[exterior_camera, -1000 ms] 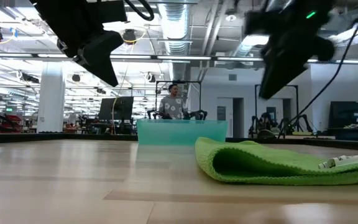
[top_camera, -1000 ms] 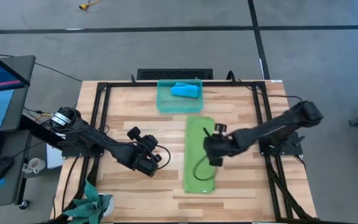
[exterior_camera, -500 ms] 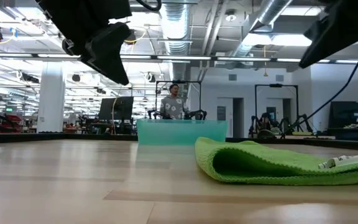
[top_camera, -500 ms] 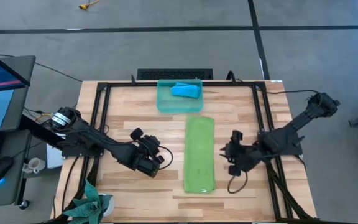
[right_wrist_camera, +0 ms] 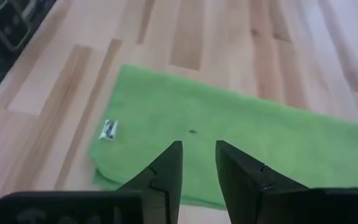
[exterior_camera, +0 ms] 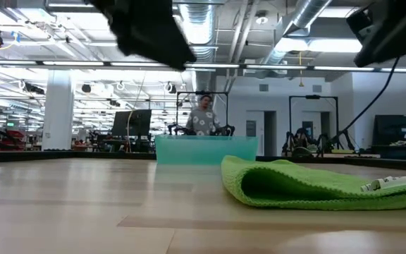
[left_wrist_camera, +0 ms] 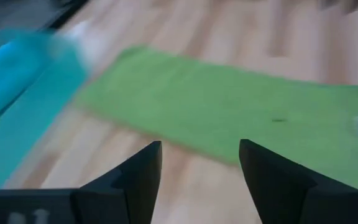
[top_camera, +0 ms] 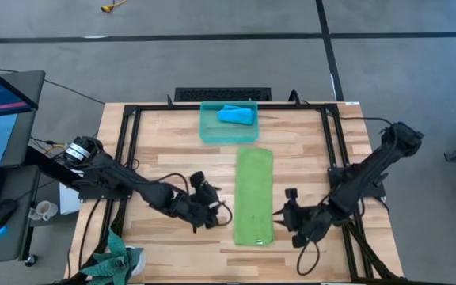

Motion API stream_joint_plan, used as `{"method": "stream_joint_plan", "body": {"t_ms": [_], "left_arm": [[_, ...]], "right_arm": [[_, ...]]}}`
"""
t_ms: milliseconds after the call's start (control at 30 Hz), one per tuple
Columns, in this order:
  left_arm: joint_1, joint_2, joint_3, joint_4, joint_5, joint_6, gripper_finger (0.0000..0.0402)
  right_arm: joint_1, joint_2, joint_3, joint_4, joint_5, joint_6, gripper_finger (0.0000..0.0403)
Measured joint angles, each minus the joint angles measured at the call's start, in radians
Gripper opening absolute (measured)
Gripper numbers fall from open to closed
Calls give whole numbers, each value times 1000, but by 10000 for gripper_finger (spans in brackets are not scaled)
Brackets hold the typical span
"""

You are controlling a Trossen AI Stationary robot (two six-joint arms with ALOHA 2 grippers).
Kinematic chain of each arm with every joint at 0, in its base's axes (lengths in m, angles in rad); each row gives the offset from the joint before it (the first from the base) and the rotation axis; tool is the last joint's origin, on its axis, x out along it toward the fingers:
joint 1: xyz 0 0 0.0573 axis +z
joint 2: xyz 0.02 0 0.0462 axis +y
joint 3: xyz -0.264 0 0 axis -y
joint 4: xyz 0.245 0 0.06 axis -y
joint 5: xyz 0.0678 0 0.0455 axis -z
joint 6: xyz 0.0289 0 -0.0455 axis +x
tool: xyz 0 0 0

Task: Roll microfiber towels into tight, uniform cylinder then place into a basket
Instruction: Roll the green microfiber cloth

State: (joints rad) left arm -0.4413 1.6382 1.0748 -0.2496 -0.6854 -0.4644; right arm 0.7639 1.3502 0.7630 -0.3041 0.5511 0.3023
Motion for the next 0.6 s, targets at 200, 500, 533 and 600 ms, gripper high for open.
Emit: {"method": "stream_joint_plan", "body": {"t_ms": [200, 500, 533, 600], "left_arm": [[-34, 0, 0, 145, 111, 144, 206], [-67, 119, 1, 275, 120, 171, 205], [-68, 148, 1, 304, 139, 198, 205], [-69, 201, 9, 341, 191, 262, 205]], "right_arm": [[28, 113, 0, 94, -3, -50, 120], [27, 143, 43, 127, -6, -102, 120], [29, 140, 52, 127, -5, -106, 120], [35, 136, 70, 128, -9, -121, 120]]}}
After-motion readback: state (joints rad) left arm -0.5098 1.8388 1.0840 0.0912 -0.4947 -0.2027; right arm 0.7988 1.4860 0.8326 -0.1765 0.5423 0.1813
